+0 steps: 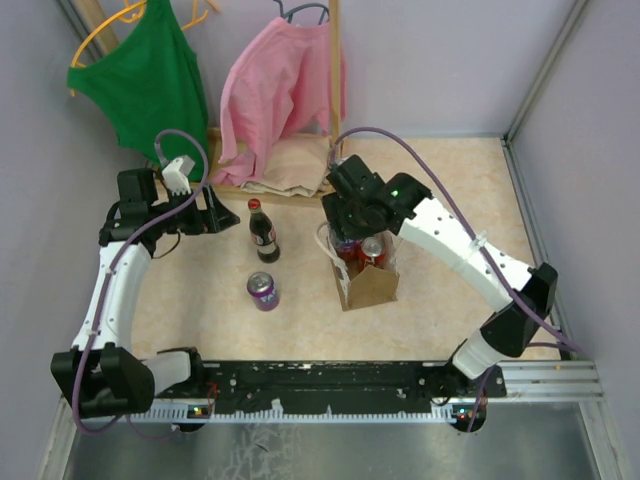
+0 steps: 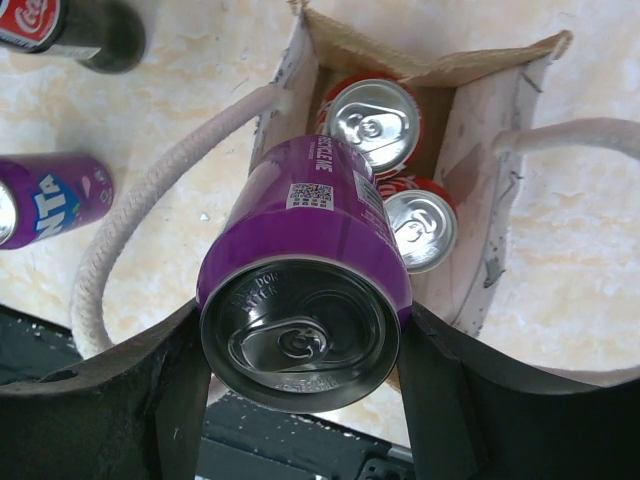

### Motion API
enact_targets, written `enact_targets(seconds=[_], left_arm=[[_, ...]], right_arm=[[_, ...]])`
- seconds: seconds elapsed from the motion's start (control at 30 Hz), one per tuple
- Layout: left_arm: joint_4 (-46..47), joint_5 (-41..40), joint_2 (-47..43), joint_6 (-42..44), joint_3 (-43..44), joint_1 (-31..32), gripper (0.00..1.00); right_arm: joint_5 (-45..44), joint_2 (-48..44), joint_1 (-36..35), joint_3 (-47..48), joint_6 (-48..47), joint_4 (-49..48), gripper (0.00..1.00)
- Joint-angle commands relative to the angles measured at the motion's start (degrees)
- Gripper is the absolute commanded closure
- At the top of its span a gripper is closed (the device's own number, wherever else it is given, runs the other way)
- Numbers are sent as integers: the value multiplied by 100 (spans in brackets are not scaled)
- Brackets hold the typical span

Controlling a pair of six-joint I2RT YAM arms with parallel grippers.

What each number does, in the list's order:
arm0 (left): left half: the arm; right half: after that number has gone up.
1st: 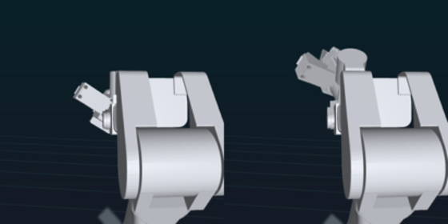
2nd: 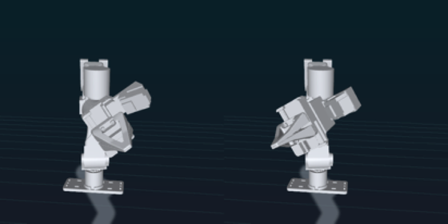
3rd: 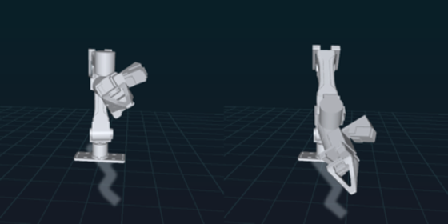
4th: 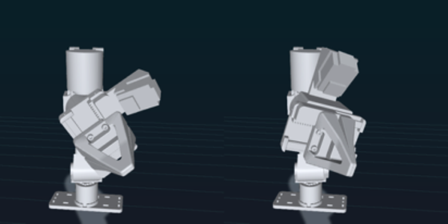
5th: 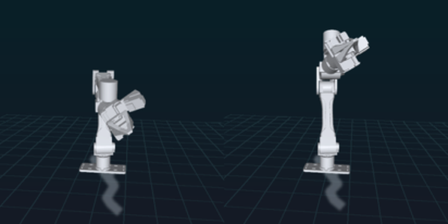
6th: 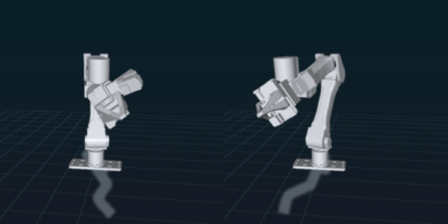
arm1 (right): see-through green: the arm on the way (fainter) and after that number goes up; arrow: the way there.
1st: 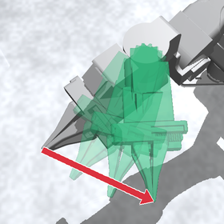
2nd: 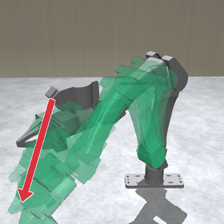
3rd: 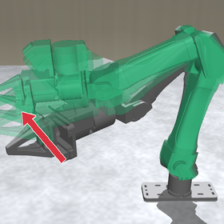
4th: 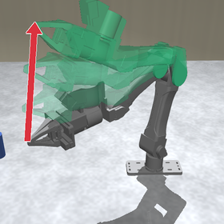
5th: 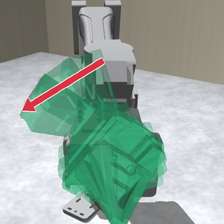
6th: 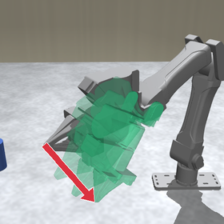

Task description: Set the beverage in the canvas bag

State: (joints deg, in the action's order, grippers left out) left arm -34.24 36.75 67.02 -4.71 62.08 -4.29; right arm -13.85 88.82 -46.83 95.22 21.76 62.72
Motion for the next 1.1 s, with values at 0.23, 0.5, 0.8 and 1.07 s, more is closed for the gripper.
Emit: enact_targets(seconds=[0.23,0.5,0.8,1.07], left_arm=[[67,122,55,53,128,-36,6],[95,122,74,49,96,-41,6],[129,123,48,14,49,-39,6],[118,144,30,21,6,-38,6]], right_arm=[[263,183,-258,-245,92,-438,100],[252,355,-253,-470,22,-571,100],[196,900,-233,-636,21,-1121,100],[-118,1024,-133,-671,-29,-1445,100]])
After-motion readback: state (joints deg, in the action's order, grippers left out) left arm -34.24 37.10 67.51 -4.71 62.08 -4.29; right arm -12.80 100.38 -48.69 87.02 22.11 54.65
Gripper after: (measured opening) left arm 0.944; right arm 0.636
